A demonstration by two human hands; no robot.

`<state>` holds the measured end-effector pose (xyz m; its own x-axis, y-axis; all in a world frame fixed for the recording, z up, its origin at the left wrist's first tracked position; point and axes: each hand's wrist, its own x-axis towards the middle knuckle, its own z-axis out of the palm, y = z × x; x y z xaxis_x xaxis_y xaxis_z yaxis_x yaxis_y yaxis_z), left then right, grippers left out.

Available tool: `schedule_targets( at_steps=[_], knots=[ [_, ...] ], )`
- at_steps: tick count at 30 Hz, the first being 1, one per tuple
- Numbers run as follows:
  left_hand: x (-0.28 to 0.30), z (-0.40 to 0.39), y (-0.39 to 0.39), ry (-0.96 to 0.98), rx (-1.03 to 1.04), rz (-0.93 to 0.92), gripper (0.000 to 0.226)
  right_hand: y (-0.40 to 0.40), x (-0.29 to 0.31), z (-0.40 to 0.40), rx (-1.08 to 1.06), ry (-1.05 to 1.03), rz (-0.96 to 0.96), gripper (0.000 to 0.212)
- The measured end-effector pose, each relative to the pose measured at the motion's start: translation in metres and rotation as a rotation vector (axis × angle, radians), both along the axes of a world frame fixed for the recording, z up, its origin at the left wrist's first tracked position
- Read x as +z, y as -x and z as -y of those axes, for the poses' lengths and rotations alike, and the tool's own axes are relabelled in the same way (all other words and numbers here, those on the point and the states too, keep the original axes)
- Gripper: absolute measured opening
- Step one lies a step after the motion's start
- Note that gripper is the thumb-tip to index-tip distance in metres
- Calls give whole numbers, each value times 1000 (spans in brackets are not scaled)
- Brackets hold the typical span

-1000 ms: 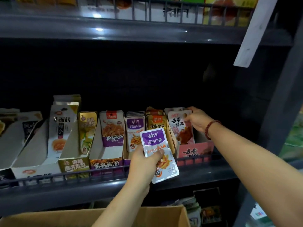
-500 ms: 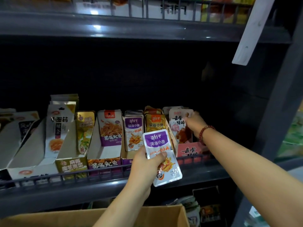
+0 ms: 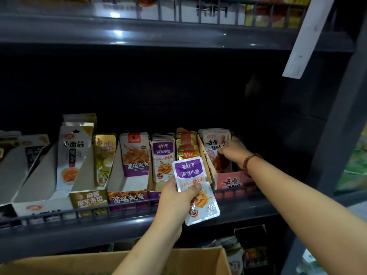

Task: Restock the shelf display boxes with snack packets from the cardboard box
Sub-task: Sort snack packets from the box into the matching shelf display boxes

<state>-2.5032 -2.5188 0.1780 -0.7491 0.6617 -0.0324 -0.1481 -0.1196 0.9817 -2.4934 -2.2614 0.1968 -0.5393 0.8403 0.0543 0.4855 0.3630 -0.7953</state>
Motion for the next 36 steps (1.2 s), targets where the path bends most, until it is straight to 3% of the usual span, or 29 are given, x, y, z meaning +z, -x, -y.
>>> schedule_targets(
  at_steps=[9,12,18,21,25,30,34,36],
  knots=[
    [9,13,-3,6,26,86,8,-47,23,72,73,-108,-105,41],
    [16,27,-5,25,28,58,12,-68,33,115,133,-117,-119,48],
    [27,53,-2,77,42,-49,7,-86,34,172,421,29,-153,23],
    [38,56,7,82,37,-142,6,-80,29,188,492,47,-133,16],
    [64,57,31,188,-24,-356,24,-67,24,193,382,-111,-125,9],
    [99,40,75,265,85,-564,24,-53,7,196,256,-231,-223,41],
    [109,19,109,330,158,-713,38,-50,-24,199,268,-565,-99,40],
    [106,7,120,440,165,-846,37,-47,-37,197,336,-606,-30,40]
  ],
)
